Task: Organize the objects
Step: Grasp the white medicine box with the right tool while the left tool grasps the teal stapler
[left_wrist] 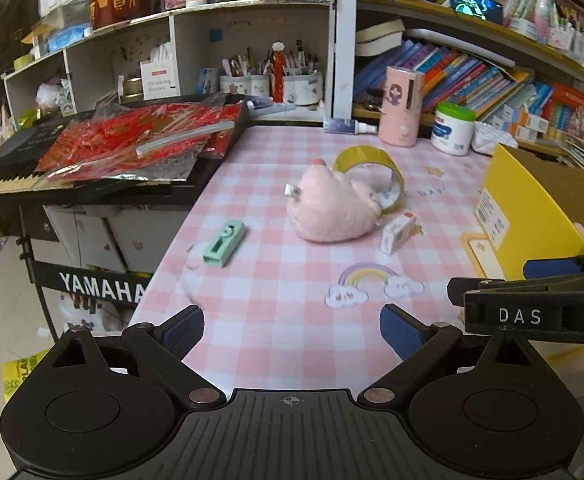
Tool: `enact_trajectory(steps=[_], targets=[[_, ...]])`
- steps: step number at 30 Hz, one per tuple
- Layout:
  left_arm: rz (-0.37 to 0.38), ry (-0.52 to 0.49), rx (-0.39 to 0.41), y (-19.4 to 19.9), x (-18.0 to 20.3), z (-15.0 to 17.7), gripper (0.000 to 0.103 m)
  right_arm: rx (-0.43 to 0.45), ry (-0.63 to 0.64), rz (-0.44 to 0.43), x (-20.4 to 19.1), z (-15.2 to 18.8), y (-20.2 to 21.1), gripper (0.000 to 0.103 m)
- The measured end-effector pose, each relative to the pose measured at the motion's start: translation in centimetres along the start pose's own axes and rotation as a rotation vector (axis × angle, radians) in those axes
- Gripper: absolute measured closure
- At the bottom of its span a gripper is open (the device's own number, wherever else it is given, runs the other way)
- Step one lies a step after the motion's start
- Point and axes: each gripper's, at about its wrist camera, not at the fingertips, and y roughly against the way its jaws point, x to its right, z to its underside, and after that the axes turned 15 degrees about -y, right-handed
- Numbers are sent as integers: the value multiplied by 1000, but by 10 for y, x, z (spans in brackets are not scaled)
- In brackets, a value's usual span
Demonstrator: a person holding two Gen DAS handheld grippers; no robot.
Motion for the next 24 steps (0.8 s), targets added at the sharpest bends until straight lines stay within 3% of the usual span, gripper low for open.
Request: enact_trajectory(steps=[14,24], targets=[[-73,41,-47,-44,-12,-30,7,-26,21,-49,-7,-54,-65,29],[-123,79,-113,-80,-24,-40,7,-97,176,-16,-22,-65,-130,30]])
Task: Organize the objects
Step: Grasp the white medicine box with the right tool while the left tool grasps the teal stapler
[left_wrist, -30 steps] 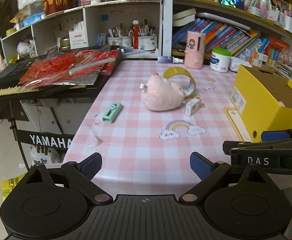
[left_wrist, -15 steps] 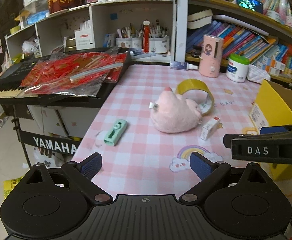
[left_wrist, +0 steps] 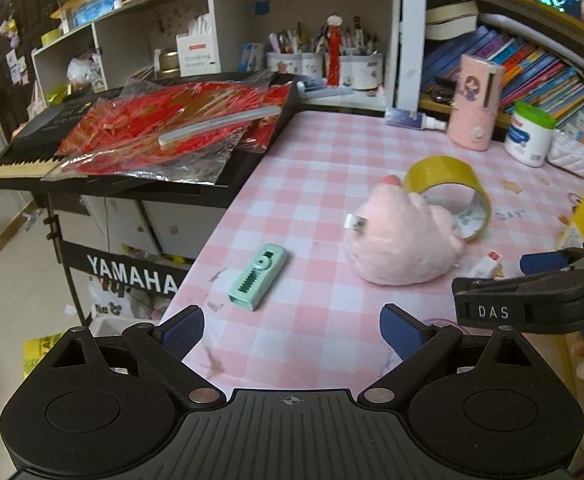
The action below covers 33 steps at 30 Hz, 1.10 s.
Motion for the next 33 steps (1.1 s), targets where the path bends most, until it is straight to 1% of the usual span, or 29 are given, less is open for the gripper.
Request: enact_trajectory(steps=[3,7,9,11,15,17,19,20,21,22,23,24,25,26,30,33], targets=[[-17,13,-8,-11,-4,-6,7,-24,5,-5,0,-4,-14,31],[-38,29,-31,-31,-10,-12,8,-45,-1,-21,3,-7,-25,36],[-43,26,-45,-43,-11,-15,12,-52,-10,-31,7,-9,-29,39],[-41,23,-65,-55,-11,-16,17,-65,-15,-49,9,-10,-32,51],[-44,-1,-85,-76,-11,-20,22,-67,-13,-70,12,-12,-31,51],[-42,-21,-87,-83,-11,-21,30,-63,-17,-81,13,-13,-27,51],[-38,-30,-101,-93,-13,-21,36,-58,-13,-95,14,-13,-23,51],[-33,-18,-89,-94,-15,-21,40,-55,-11,-103,14,-14,-20,51],[-27,-10,-87,-96,-17,-22,42,-52,-9,-109,14,-14,-17,51],[-19,-3,-87,-97,-19,-23,51,-47,-7,-115,15,-15,-14,51],[-8,3,-84,-97,-20,-23,63,-43,-8,-119,16,-15,-12,51],[12,8,-81,-97,-21,-24,67,-38,-10,-121,17,-16,-10,51],[26,10,-78,-97,-21,-24,76,-35,-14,-122,19,-17,-8,51],[36,9,-75,-96,-20,-23,80,-34,-19,-122,20,-18,-7,51],[51,19,-85,-90,-18,-22,80,-32,-44,-120,26,-19,-3,51],[66,33,-63,-76,-18,-23,80,-30,-59,-119,28,-18,0,51]])
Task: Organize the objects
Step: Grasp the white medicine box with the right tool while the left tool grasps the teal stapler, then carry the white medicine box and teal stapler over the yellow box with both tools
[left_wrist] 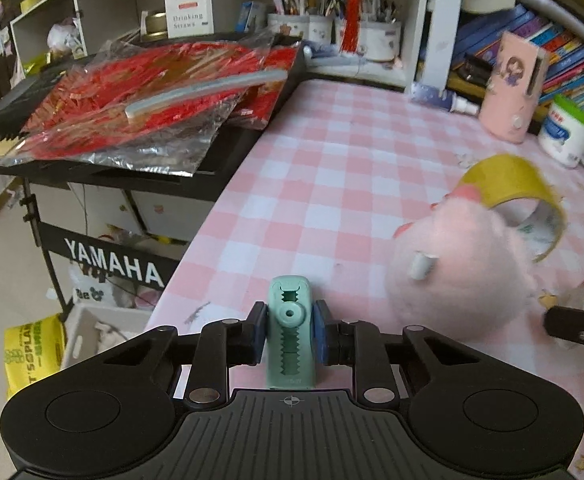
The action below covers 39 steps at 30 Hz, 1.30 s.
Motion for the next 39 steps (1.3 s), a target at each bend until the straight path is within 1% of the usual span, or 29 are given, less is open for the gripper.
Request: enact_trajectory(steps=[6,13,17,27,34,39], targets=[[52,20,71,41,4,2,80,26,-15,-9,-2,2,13,51],[99,23,111,76,12,15,80,63,-2,-24,-10,12,36,51],[112,23,132,93,14,25,80,72,-2,-27,-13,20,49,51],[165,5,153,121,20,56,80,88,-14,0,-18,47,79,51],[193,-15,166,140,22,79,80,101,-18,23,-26,74,101,51],[207,-30,161,158,21,102,80,99,-39,34,-31,99,117,51]])
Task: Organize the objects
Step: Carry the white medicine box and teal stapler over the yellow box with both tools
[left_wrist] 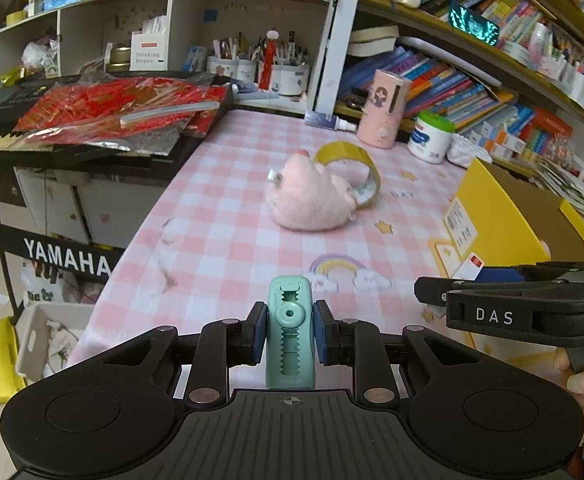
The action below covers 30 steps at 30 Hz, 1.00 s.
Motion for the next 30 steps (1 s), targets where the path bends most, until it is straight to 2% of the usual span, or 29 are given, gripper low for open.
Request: enact_trajectory(steps=[8,16,30], targets=[[21,-14,-8,32,6,27,80,-3,-34,6,-6,40,32,51],[76,-87,-16,52,25,47,80,13,-107,42,4,76,64,51],[204,-204,-11,56,66,51,80,38,-231,154,40,110,103,51]])
